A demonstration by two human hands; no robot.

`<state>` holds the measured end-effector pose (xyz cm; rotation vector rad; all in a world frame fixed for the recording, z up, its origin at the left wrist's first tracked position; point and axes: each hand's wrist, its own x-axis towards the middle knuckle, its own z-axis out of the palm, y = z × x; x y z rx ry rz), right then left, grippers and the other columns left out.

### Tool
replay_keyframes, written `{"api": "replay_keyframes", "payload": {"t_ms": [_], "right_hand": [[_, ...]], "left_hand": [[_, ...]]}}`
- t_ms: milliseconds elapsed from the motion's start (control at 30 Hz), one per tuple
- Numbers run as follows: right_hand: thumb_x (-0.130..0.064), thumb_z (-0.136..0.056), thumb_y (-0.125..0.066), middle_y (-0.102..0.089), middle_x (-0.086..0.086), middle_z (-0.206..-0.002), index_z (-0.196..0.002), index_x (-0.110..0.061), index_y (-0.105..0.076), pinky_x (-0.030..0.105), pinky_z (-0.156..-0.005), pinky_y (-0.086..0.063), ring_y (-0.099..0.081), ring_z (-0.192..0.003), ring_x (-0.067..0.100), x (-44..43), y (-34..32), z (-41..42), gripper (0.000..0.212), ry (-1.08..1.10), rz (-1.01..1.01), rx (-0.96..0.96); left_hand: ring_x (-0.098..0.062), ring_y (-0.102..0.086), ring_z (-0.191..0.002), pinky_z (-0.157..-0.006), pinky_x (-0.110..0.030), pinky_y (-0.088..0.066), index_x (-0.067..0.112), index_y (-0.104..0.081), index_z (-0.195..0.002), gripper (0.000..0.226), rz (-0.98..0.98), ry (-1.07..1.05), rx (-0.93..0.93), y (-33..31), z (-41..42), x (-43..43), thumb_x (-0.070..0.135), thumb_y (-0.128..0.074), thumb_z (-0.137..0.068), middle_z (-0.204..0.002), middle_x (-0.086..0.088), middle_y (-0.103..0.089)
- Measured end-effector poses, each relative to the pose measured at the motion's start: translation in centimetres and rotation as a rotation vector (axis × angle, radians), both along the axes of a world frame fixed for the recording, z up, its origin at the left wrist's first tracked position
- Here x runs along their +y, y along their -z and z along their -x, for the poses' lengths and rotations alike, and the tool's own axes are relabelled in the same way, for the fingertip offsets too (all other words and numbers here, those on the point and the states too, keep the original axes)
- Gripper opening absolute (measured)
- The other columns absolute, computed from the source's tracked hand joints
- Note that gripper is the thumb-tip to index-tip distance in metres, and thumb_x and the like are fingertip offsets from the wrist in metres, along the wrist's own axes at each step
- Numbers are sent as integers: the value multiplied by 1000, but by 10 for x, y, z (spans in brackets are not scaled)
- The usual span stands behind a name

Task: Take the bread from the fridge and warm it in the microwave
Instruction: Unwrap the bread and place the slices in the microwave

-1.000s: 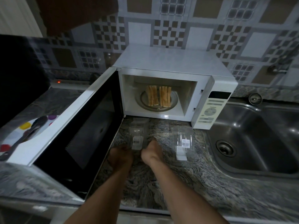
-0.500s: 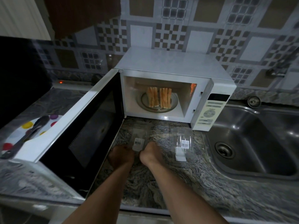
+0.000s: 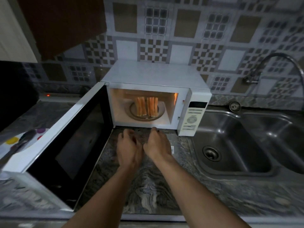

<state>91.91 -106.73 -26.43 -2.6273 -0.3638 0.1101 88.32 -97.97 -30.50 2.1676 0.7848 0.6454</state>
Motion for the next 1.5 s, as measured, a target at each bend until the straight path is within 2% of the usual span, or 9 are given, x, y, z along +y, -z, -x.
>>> {"api": "replay_keyframes", "payload": {"t_ms": [300,500,633,833,933,1100,1233,1367,1500], "right_hand": [[-12,-90,-68,-48,11,-138,-141,-10,-43,40,-97,-46,-44,-128,31,-73,7,-37,56,22,77,-35],[-18,-91,-64,-53,14,-133,-145,-14,-38,42,-88,-50,-52,-122,35,-99,37,-47,60,64,13,82],[-15,-92,-63,-69,11,-110,-133,-16,-50,34,-74,-52,-66,-98,30,-111,60,-38,43,66,-23,206],[-18,-95,-62,-67,9,-123,-140,-20,-47,32,-83,-51,-63,-111,30,-116,78,-34,47,68,-75,298],[-17,-93,-64,-69,8,-119,-137,-22,-49,26,-76,-44,-65,-108,29,-117,83,-30,47,90,-111,311],[-14,-91,-65,-70,7,-116,-132,-22,-51,26,-76,-46,-66,-106,29,-116,87,-29,44,110,-124,315],[-10,-90,-65,-71,5,-113,-128,-22,-52,27,-72,-46,-66,-101,27,-115,89,-30,42,98,-121,320],[-9,-91,-63,-70,6,-110,-136,-22,-47,30,-69,-48,-67,-97,28,-115,90,-30,49,104,-93,322],[-11,-90,-62,-67,9,-111,-144,-21,-36,30,-62,-45,-64,-92,31,-109,88,-26,61,151,-45,322]], "left_hand": [[-31,-63,-89,-68,-35,-48,12,-65,-93,18,-89,317,138,6,-32,-39,6,-48,-89,-93,-10,-68],[-30,-66,-105,-81,-29,-51,20,-63,-130,36,5,388,197,32,-36,-56,31,-58,-96,-115,-14,-71],[-27,-66,-110,-84,-25,-50,20,-57,-137,44,99,388,266,52,-27,-67,31,-60,-94,-119,-11,-70],[-17,-65,-108,-88,-20,-46,19,-55,-139,48,154,338,346,64,-26,-64,22,-64,-92,-119,-6,-71],[-10,-66,-89,-75,-11,-44,19,-56,-137,48,216,320,381,68,-24,-64,15,-64,-90,-108,-6,-74],[-15,-70,-80,-78,-27,-60,17,-60,-134,48,295,292,375,73,-26,-65,8,-62,-88,-100,-9,-74],[-11,-65,-73,-71,-13,-49,14,-59,-134,46,273,264,350,73,-24,-69,6,-61,-89,-89,-4,-73],[-6,-60,-70,-71,-18,-52,11,-60,-133,47,254,270,331,71,-20,-71,5,-64,-87,-74,6,-65],[-16,-67,-80,-67,-21,-49,21,-67,-123,33,123,246,346,64,-17,-68,26,-63,-90,-96,-7,-75]]}}
